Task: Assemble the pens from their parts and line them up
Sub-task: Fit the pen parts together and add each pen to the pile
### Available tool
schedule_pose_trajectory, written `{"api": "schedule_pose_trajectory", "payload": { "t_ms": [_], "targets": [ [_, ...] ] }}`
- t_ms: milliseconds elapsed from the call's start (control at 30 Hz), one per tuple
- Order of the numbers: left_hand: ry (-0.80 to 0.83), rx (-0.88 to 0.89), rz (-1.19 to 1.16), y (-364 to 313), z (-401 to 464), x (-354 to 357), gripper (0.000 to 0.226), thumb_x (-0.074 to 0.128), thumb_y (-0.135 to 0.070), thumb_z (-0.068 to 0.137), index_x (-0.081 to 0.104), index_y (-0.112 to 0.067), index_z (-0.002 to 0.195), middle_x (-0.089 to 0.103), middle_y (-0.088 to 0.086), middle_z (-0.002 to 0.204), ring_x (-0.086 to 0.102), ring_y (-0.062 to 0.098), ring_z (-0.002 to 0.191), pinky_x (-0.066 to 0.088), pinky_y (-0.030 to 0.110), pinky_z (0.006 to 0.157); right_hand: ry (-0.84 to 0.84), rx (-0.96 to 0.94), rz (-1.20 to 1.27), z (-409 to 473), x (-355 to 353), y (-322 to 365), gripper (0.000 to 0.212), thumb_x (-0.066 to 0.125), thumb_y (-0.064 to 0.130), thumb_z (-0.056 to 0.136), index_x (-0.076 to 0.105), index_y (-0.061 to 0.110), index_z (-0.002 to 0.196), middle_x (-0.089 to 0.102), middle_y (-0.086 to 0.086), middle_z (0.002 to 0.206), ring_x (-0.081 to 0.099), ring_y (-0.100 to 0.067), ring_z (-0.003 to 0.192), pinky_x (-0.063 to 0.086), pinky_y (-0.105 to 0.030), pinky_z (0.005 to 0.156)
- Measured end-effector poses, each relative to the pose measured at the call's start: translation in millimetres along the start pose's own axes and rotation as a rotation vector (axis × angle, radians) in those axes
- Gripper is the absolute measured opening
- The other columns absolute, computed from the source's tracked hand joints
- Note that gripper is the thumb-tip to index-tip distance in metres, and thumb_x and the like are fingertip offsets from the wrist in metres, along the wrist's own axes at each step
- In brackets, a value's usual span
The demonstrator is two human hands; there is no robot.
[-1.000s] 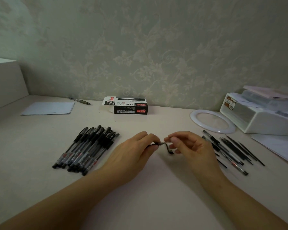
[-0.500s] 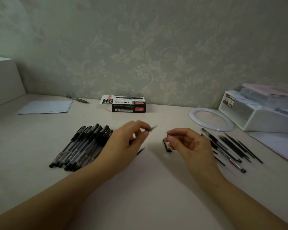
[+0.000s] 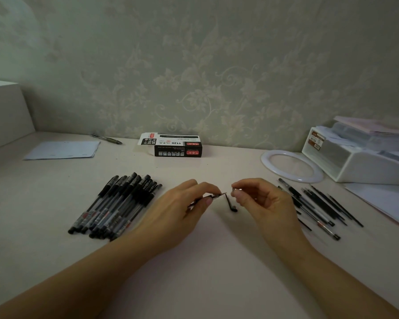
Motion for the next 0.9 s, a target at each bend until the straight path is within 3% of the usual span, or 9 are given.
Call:
{"api": "schedule_pose_trajectory", "payload": {
  "t_ms": [133,300,433,633,800,900],
  "targets": [
    [0.023,0.009,0.004,-1.3,-1.1,2.1,0.020,0.042,-0.038,0.098,0.053,-0.045,0.115,0.048,-0.017,0.085,0.050,0.001,0.072,0.036,0.019,0.060,0.114,-0.006,-0.060,-1.9,6.6,-2.2,0.022,0.074,0.010,0.085,0.075,0.032,0.091,0.076,0.005,0.088,0.071,-0.013,0.083,0.056,-0.024,0.080],
    [0.023,0.008,0.032,-1.8,-1.3,1.4,0.019,0.041,-0.039,0.099,0.051,-0.045,0.114,0.048,-0.016,0.087,0.050,0.003,0.074,0.045,0.028,0.062,0.104,-0.001,-0.102,-1.1,5.3,-3.5,0.020,0.075,0.013,0.084,0.075,0.032,0.089,0.075,0.007,0.087,0.071,-0.013,0.084,0.056,-0.032,0.083],
    [0.023,0.005,0.042,-1.1,-1.7,0.6,0.020,0.040,-0.039,0.099,0.051,-0.045,0.115,0.048,-0.017,0.087,0.050,0.001,0.074,0.046,0.029,0.062,0.078,-0.002,-0.072,-1.1,2.7,-3.2,0.018,0.075,0.013,0.084,0.075,0.031,0.089,0.075,0.004,0.084,0.071,-0.013,0.079,0.056,-0.026,0.079],
    [0.051,0.022,0.048,-3.6,-1.8,2.6,0.018,0.044,-0.038,0.098,0.051,-0.045,0.114,0.050,-0.014,0.088,0.052,0.005,0.074,0.047,0.034,0.062,0.165,-0.043,-0.105,-3.0,9.2,-1.3,0.019,0.073,0.012,0.086,0.075,0.029,0.093,0.076,0.007,0.092,0.072,-0.010,0.089,0.053,-0.018,0.082],
    [0.001,0.047,0.104,-4.6,-0.5,-1.1,0.017,0.053,-0.038,0.094,0.054,-0.037,0.111,0.053,-0.017,0.088,0.049,-0.005,0.074,0.037,0.018,0.061,0.150,-0.057,-0.151,-2.6,6.5,-1.0,0.017,0.075,0.013,0.084,0.076,0.028,0.092,0.075,0.011,0.088,0.071,-0.007,0.086,0.051,-0.013,0.079],
    [-0.006,0.107,0.176,-8.4,0.1,-2.5,0.014,0.056,-0.032,0.094,0.062,-0.028,0.105,0.058,-0.012,0.088,0.050,0.005,0.079,0.044,0.027,0.065,0.162,-0.045,-0.172,-2.7,7.8,-1.0,0.016,0.076,0.014,0.083,0.076,0.028,0.092,0.075,0.011,0.088,0.071,-0.006,0.085,0.051,-0.013,0.078]
  ]
}}
Point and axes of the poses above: each hand's wrist, its own z-axis towards the middle knuckle, its own x-axis out of the palm, y = z × x, the point moved 4 cm from there along z, towards the middle knuckle
